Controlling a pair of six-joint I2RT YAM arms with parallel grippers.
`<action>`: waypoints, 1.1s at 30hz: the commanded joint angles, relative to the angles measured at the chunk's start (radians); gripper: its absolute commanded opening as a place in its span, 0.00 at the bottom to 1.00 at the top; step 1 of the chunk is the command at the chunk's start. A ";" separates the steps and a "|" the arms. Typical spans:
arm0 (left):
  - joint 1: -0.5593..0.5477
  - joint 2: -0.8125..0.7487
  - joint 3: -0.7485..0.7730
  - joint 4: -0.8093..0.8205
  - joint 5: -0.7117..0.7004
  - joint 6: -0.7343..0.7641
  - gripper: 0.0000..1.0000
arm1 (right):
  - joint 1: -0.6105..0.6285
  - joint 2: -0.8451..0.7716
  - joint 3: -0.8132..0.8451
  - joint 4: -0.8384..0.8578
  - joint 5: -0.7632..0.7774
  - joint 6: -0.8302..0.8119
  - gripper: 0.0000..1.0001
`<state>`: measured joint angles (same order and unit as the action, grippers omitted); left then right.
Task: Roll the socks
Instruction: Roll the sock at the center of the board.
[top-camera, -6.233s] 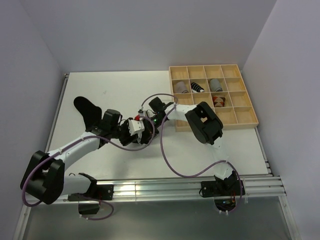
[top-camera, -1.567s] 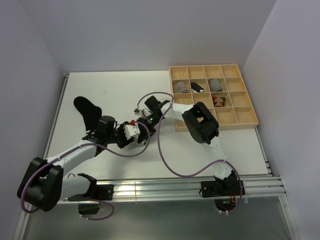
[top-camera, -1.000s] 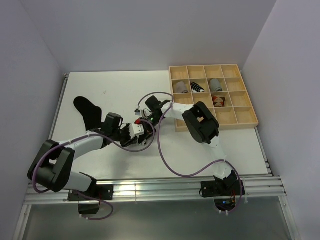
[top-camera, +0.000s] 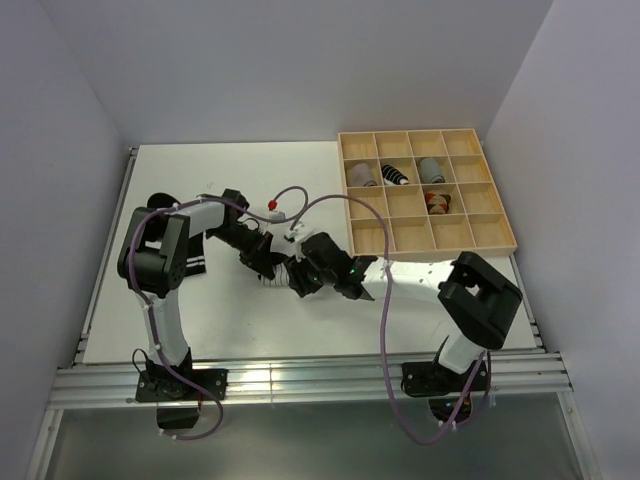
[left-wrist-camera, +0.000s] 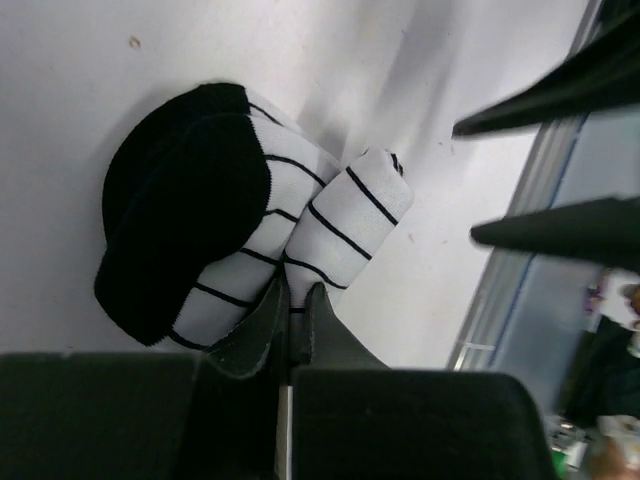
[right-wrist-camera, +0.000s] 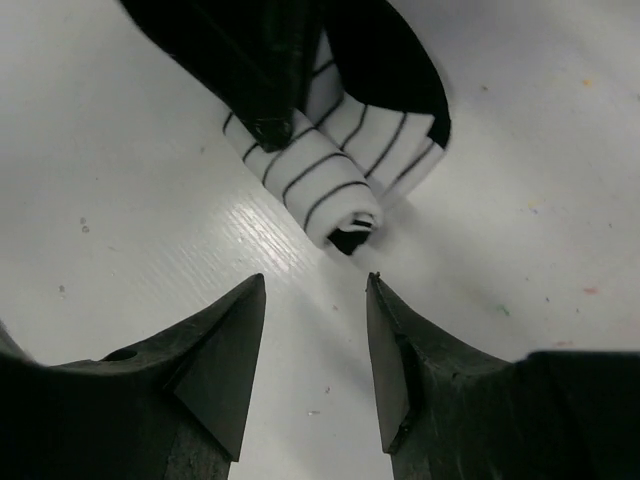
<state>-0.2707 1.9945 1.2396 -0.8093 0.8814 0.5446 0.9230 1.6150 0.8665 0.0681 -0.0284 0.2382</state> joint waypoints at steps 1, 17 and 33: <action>-0.004 0.061 0.004 -0.076 -0.104 -0.041 0.00 | 0.051 0.025 0.051 0.061 0.151 -0.132 0.53; -0.004 0.107 0.034 -0.096 -0.147 -0.031 0.00 | 0.211 0.238 0.204 0.015 0.288 -0.353 0.57; -0.001 -0.109 -0.086 0.109 -0.157 -0.080 0.25 | 0.113 0.283 0.255 -0.151 0.033 -0.248 0.10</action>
<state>-0.2661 1.9995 1.2324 -0.8791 0.8482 0.4747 1.0828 1.8870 1.1038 -0.0082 0.1589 -0.0746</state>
